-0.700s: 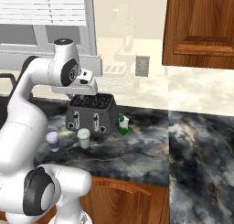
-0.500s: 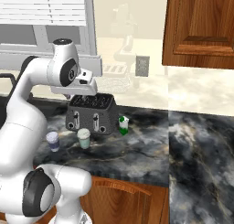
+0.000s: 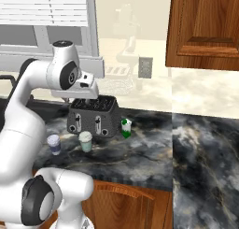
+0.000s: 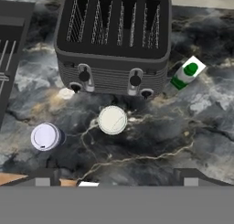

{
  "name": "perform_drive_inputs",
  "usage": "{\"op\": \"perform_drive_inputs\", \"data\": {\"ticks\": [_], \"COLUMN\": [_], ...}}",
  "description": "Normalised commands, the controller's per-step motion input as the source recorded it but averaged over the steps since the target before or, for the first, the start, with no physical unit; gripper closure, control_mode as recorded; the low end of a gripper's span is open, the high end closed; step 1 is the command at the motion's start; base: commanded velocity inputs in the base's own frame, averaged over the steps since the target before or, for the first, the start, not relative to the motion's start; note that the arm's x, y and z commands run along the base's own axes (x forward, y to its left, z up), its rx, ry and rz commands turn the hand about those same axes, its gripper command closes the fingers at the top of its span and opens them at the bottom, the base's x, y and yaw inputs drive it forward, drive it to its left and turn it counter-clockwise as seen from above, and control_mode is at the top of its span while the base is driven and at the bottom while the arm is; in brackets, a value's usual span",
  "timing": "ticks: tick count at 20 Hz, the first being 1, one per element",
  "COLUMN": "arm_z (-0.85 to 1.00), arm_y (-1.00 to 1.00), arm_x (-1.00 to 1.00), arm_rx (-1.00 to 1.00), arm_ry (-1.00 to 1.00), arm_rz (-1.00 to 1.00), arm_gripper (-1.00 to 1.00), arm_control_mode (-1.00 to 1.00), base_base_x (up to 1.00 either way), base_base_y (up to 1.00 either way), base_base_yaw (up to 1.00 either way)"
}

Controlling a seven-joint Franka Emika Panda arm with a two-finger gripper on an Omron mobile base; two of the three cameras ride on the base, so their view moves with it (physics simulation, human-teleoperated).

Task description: Move the drinks to the dining counter.

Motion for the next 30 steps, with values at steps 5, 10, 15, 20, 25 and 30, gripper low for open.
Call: {"op": "perform_drive_inputs", "data": {"ticks": [5,10,15,20,25,30], "arm_z": [-0.05,-0.06,-0.08,-0.05,-0.02,-0.02], "arm_y": [0.00,-0.07,-0.07,-0.22,-0.30,-0.15], "arm_x": [-0.13,-0.07,-0.12,0.00,0.01,0.25], "arm_rx": [0.00,0.00,-0.02,0.00,0.00,-0.01], "arm_ry": [0.00,0.00,-0.01,0.05,0.09,0.09], "arm_rz": [0.00,0.06,0.26,0.35,0.30,0.23], "arm_gripper": [-1.00,-1.00,-1.00,-1.00,-1.00,-1.00], "arm_control_mode": [-1.00,-1.00,-1.00,-1.00,-1.00,-1.00], "base_base_x": [0.00,0.00,0.00,0.00,0.00,0.00], "base_base_y": [0.00,0.00,0.00,0.00,0.00,0.00], "base_base_yaw": [0.00,0.00,0.00,0.00,0.00,0.00]}}
